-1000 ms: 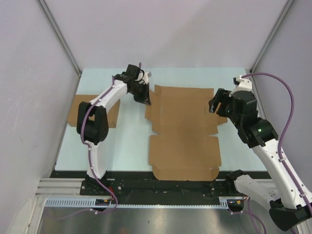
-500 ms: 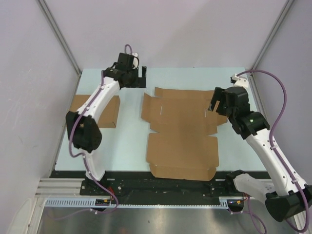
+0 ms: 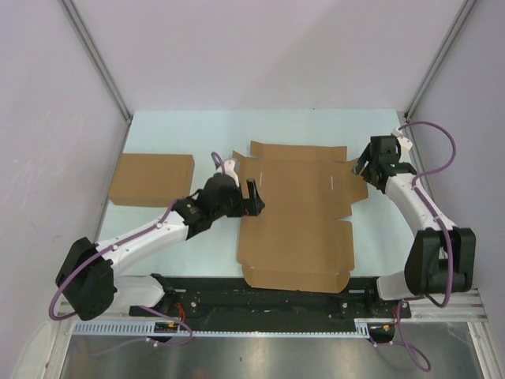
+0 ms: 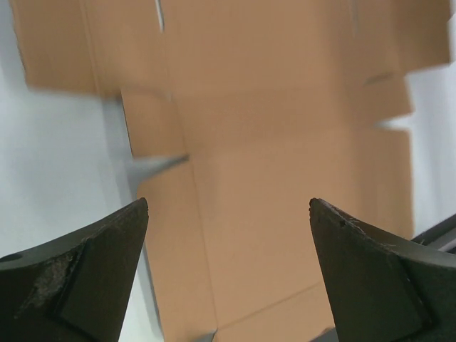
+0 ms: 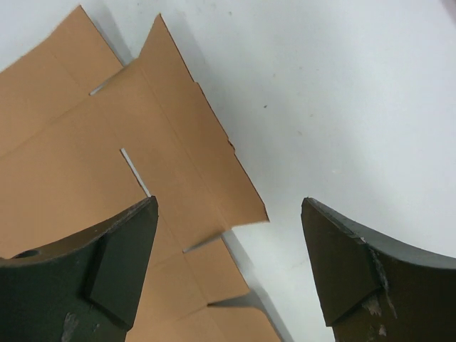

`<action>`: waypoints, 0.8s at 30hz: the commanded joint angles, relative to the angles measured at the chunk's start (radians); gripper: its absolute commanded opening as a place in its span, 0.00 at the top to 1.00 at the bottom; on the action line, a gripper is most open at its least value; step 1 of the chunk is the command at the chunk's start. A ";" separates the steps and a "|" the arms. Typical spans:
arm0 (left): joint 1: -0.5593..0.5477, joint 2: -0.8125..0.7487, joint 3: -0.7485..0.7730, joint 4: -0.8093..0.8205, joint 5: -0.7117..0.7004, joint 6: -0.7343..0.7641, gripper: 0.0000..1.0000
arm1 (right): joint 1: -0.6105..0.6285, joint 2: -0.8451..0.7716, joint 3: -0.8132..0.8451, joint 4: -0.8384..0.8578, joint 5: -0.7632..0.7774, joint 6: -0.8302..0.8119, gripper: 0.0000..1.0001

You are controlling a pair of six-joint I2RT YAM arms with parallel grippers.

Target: Fold the paper box

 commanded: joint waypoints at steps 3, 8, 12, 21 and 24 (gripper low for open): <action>-0.116 -0.055 -0.126 0.118 -0.016 -0.118 0.00 | -0.009 0.144 0.002 0.145 -0.050 0.046 0.13; -0.157 -0.048 -0.212 0.170 0.048 -0.141 0.00 | -0.017 0.238 0.002 0.194 -0.070 0.051 0.18; -0.160 -0.048 -0.240 0.213 0.085 -0.135 0.01 | -0.021 0.301 -0.001 0.196 -0.089 0.035 0.32; -0.159 0.118 -0.145 0.169 0.128 -0.103 0.03 | -0.014 0.269 -0.099 0.257 -0.146 0.112 0.72; -0.142 0.173 -0.096 0.088 0.068 -0.080 0.03 | 0.002 0.220 -0.182 0.291 -0.165 0.166 0.78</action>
